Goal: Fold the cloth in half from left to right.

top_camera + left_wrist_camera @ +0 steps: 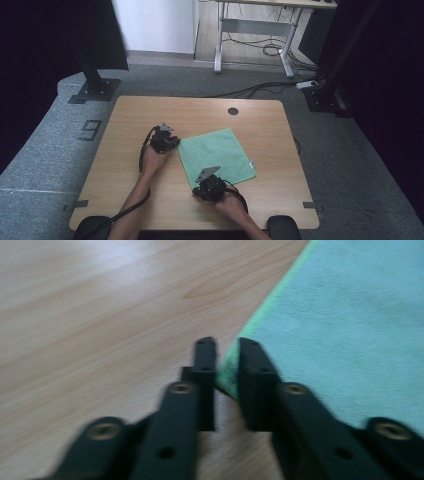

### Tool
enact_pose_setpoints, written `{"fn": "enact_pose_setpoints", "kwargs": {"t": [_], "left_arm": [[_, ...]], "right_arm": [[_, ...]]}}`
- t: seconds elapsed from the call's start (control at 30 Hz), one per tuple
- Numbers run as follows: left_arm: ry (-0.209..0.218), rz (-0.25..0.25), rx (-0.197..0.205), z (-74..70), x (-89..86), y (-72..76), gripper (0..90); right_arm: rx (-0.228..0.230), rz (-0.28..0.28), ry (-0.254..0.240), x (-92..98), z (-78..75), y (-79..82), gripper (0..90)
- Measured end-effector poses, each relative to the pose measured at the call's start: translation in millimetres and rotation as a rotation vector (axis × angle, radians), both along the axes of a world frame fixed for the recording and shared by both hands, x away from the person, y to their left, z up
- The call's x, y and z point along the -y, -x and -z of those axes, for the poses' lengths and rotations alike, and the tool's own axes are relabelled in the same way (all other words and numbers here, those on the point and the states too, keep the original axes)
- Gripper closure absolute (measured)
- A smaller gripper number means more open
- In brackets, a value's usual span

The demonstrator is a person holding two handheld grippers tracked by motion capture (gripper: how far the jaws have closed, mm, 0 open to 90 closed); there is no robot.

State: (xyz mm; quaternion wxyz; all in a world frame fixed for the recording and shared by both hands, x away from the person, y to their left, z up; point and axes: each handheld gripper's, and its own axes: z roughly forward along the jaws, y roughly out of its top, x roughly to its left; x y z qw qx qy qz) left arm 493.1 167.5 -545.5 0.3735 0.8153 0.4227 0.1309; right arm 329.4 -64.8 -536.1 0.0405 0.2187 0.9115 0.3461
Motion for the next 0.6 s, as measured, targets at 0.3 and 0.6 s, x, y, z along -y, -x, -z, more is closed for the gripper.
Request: {"fn": "enact_pose_setpoints", "kwargs": {"t": [0.3,0.6], "left_arm": [[0.021,-0.015,-0.040,-1.6,-5.0,0.8,88.1],[-0.001,-0.035,-0.051,-4.3,-24.4,13.5,86.9]], "right_arm": [[-0.008,-0.009,0.003,-1.1,-0.5,-0.5,85.6],[-0.030,-0.074,0.006,-22.9,-1.6,4.6,85.3]]}}
